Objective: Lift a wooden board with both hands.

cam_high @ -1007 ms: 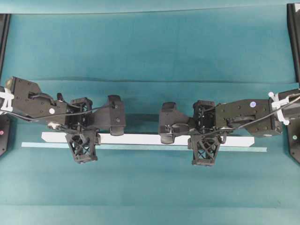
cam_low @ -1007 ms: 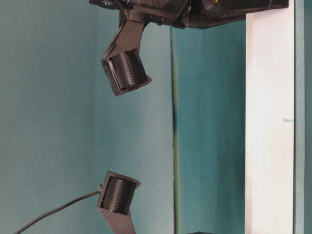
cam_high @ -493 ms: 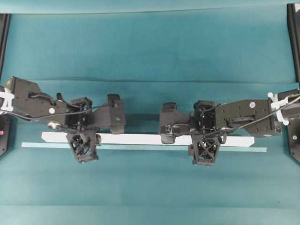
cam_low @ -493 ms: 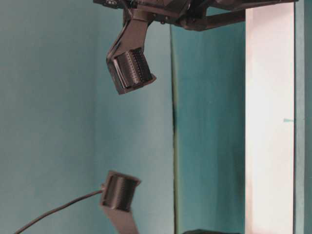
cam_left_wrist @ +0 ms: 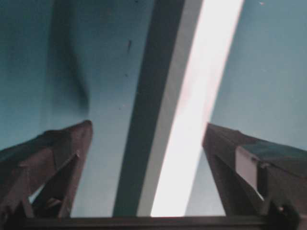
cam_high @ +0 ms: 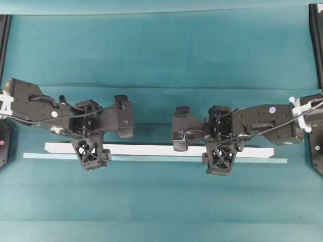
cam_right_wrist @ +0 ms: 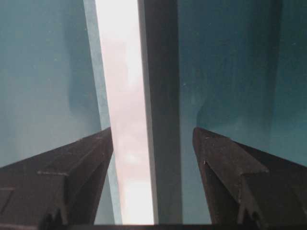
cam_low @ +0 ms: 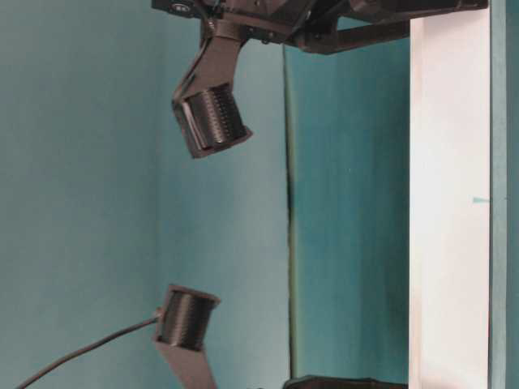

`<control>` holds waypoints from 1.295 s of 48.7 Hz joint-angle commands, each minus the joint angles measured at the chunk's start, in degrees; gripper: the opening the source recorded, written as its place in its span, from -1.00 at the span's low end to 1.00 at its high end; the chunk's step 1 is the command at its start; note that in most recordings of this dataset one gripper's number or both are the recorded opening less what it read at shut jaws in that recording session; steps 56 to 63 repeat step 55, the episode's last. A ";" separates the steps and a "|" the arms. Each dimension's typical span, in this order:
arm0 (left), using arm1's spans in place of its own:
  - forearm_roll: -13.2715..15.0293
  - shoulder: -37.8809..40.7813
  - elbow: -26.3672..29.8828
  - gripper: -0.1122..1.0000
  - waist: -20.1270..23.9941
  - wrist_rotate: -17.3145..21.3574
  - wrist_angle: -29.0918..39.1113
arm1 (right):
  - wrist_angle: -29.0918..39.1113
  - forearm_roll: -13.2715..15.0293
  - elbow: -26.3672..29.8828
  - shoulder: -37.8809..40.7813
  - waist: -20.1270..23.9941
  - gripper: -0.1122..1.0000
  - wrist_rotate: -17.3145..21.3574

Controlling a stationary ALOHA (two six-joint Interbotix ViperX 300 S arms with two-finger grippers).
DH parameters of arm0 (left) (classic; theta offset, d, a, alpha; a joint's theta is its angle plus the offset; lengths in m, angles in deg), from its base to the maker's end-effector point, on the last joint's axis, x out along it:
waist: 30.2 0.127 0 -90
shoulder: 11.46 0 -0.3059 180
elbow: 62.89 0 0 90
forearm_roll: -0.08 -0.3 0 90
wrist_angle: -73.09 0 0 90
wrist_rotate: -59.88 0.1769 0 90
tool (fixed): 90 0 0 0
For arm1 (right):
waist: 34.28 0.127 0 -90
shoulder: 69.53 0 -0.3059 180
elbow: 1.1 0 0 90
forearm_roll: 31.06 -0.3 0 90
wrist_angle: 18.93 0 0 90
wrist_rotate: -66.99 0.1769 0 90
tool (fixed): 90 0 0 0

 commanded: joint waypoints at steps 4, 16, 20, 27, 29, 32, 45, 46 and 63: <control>-0.26 -4.48 0.88 0.97 -0.35 2.90 2.72 | -0.09 0.18 0.70 -2.37 -0.79 0.64 0.00; -0.26 -13.01 1.32 0.97 -1.85 7.47 3.34 | -0.09 0.18 0.88 -9.49 -1.32 0.64 0.09; -0.26 -16.70 1.23 0.97 -2.02 7.29 3.08 | -0.09 0.18 0.88 -12.39 -1.67 0.64 0.09; -0.26 -22.41 1.14 0.97 -2.02 7.21 1.49 | -0.18 0.18 0.88 -17.84 -2.46 0.64 0.18; -0.26 -23.99 1.05 0.97 -2.11 7.21 0.62 | -0.35 0.26 0.79 -19.95 -2.72 0.64 0.18; -0.26 -26.28 0.97 0.97 -2.02 7.21 -0.53 | -0.53 0.18 0.62 -22.41 -2.99 0.64 0.26; -0.26 -34.98 -1.05 0.97 -2.02 7.38 -5.98 | -2.29 0.26 -1.05 -32.26 -3.60 0.64 0.35; -0.26 -35.86 -1.41 0.97 -2.02 7.38 -6.59 | -2.81 0.18 -1.23 -33.13 -3.69 0.64 0.35; -0.26 -40.52 -3.08 0.97 -1.58 7.21 -11.34 | -13.36 0.18 -6.06 -42.10 -4.48 0.64 0.35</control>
